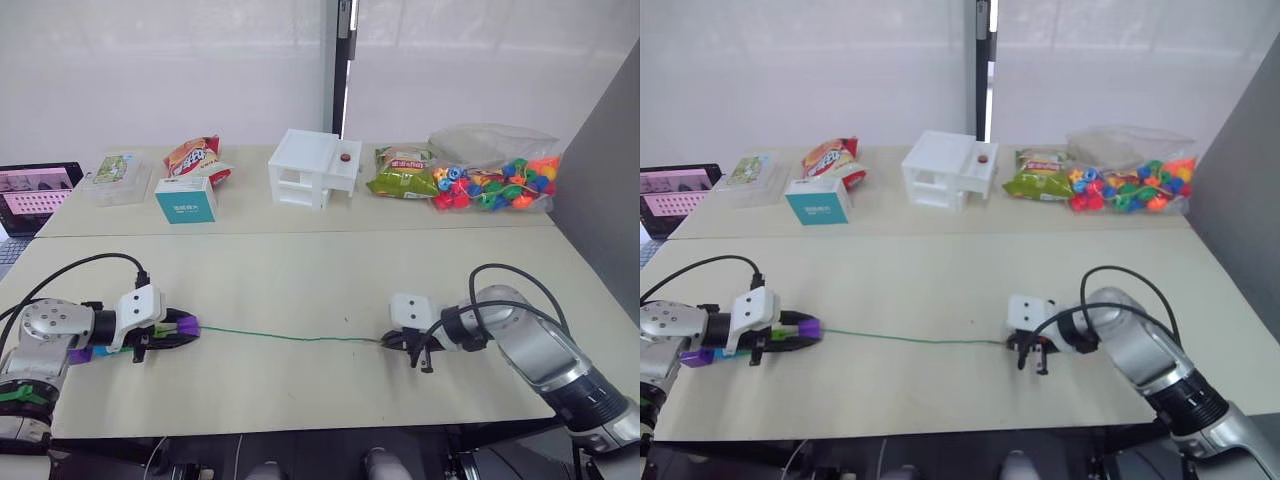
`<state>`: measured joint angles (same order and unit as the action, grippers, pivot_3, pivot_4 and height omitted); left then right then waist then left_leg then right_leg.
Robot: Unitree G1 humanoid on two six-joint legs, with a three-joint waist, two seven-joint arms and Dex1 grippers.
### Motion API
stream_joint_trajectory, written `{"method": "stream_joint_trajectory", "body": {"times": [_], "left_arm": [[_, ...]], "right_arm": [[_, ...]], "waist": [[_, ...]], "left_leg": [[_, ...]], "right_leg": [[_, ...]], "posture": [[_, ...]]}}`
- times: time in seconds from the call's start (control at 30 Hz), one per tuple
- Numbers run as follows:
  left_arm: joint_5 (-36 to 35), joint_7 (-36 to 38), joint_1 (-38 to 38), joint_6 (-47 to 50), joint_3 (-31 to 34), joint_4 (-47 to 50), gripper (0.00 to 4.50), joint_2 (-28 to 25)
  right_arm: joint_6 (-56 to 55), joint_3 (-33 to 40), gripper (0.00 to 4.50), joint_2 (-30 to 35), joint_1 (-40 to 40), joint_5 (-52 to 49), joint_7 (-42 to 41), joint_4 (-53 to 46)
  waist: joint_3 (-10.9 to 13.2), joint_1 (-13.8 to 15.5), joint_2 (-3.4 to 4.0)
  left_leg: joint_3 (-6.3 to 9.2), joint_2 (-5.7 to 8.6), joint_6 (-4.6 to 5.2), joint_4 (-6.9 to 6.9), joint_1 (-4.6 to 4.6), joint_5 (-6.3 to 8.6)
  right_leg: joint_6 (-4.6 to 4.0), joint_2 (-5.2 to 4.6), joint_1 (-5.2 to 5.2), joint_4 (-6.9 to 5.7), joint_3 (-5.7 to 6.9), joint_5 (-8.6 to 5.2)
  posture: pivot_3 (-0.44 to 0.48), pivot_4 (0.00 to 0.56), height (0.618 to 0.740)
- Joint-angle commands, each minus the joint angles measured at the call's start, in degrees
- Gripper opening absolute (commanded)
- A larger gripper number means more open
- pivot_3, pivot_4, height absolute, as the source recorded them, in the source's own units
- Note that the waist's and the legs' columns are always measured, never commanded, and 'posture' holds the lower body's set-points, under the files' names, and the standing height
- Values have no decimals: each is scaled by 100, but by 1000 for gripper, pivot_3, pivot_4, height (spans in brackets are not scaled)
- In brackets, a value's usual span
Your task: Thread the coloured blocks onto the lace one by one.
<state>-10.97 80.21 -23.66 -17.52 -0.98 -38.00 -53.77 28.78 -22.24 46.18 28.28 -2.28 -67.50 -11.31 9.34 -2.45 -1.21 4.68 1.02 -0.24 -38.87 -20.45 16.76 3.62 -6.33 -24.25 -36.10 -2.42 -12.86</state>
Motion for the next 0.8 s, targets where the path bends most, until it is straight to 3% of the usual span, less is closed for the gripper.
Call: {"method": "stream_joint_trajectory", "body": {"times": [0.03, 0.13, 0.2, 0.4, 0.8], "left_arm": [[330, 181, -199, -267, -87, -304, 3387, -237], [428, 780, -753, 229, -224, -303, 4385, -604], [436, 1137, -1082, 776, -353, -107, 4385, -719], [1075, 1212, -1726, 1807, -984, 609, 4385, -693], [1868, 657, -1604, 3590, -1556, 1963, 4385, -379]], "right_arm": [[-74, 10, 0, -28, 110, 50, -22, -21], [-33, 19, 0, -69, 75, 45, 19, -58], [-7, 23, 0, -90, 41, 50, 55, -76], [67, 37, 0, -142, -30, 61, 110, -151], [213, 90, 0, -119, -181, 46, 205, -337]], "waist": [[0, -2, -1], [4, -12, -7], [5, -9, -9], [5, 1, -9], [6, -2, -11]], "left_leg": [[1, 0, 0, 0, 0, 0], [0, 0, 0, 0, -3, 0], [2, -2, 0, -1, -9, 0], [2, -1, 0, -5, -12, 0], [6, -2, 2, -8, -28, 1]], "right_leg": [[0, 0, 0, 0, 1, 0], [0, 2, -2, 0, 1, 0], [0, 5, -6, -1, 1, 0], [1, 4, -2, -3, 2, 0], [2, 7, -10, -9, 2, 0]], "posture": [[0, 150, 740], [0, 150, 740], [0, 150, 740], [0, 150, 740], [0, 150, 740]]}}
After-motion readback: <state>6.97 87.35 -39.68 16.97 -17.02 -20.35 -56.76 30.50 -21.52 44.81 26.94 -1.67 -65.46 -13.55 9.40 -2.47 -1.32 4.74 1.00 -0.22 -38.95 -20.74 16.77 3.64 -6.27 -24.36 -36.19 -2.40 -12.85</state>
